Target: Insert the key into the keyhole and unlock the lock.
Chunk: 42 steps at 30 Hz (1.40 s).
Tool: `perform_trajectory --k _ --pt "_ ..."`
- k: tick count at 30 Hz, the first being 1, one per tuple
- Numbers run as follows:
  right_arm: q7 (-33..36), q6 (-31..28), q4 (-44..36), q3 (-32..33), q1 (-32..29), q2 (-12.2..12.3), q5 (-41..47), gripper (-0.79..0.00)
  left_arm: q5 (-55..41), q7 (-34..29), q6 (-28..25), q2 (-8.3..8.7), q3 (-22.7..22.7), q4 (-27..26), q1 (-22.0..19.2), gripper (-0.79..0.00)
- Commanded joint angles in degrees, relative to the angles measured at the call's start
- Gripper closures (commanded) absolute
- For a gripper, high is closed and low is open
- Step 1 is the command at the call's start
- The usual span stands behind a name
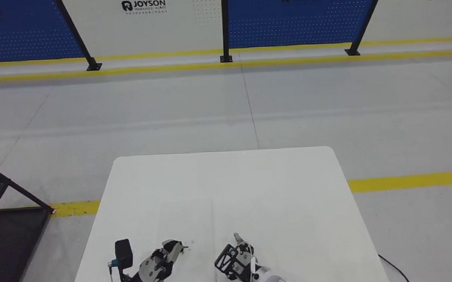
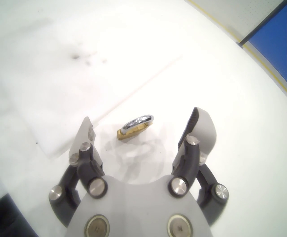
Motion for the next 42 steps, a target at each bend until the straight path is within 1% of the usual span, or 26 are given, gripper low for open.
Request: perform_trajectory --k 1,2,3,5,9,13,15,18,21,22,23,26,31,35,42 --pt "-0.2 -0.1 0.1 0.1 -0.1 0.1 0.1 -0.646 0.0 0.0 0.0 0.00 0.0 0.0 0.0 0.000" --pt "-0.4 -0.2 0.1 0.1 -0.2 0.1 0.2 -0.597 0.0 0.0 0.0 0.00 0.0 0.0 0.0 0.000" --pt "-0.5 -0.1 0.2 0.2 -0.3 0.1 0.3 -0.594 0.0 0.0 0.0 0.00 0.0 0.0 0.0 0.000" --pt "-0.6 0.1 0.2 0.3 -0.4 0.1 0.5 -0.529 0.0 0.0 0.0 0.00 0.0 0.0 0.0 0.000" --pt "-1.2 0.4 0.4 0.6 -0.8 0.2 0.9 -0.471 0.0 0.0 0.0 0.00 0.0 0.0 0.0 0.000" --pt "-1.4 0.4 0.5 0.9 -1.1 0.4 0.9 -0.440 0.0 0.0 0.0 0.00 0.0 0.0 0.0 0.000" --pt "-1.2 0.3 0.4 1.0 -1.2 0.4 1.1 -0.391 0.0 0.0 0.0 0.00 0.0 0.0 0.0 0.000" --pt "-1.2 0.4 0.4 1.0 -1.2 0.4 1.2 -0.345 0.0 0.0 0.0 0.00 0.0 0.0 0.0 0.000" --pt "-1.3 0.5 0.5 0.9 -1.1 0.4 1.4 -0.323 0.0 0.0 0.0 0.00 0.0 0.0 0.0 0.000" --pt "-1.2 0.6 0.5 0.9 -1.1 0.4 1.6 -0.283 0.0 0.0 0.0 0.00 0.0 0.0 0.0 0.000" --pt "-1.2 0.7 0.6 0.9 -1.0 0.4 1.7 -0.277 0.0 0.0 0.0 0.00 0.0 0.0 0.0 0.000" --pt "-1.4 1.6 0.9 1.0 -1.0 0.3 2.1 -0.296 0.0 0.0 0.0 0.00 0.0 0.0 0.0 0.000" --pt "-1.6 2.3 1.0 1.2 -1.2 0.3 2.4 -0.366 0.0 0.0 0.0 0.00 0.0 0.0 0.0 0.000" --pt "-1.9 2.2 0.8 1.3 -1.4 0.4 2.8 -0.379 0.0 0.0 0.0 0.00 0.0 0.0 0.0 0.000" --pt "-2.0 1.5 0.8 1.3 -1.2 0.4 3.8 -0.369 0.0 0.0 0.0 0.00 0.0 0.0 0.0 0.000"
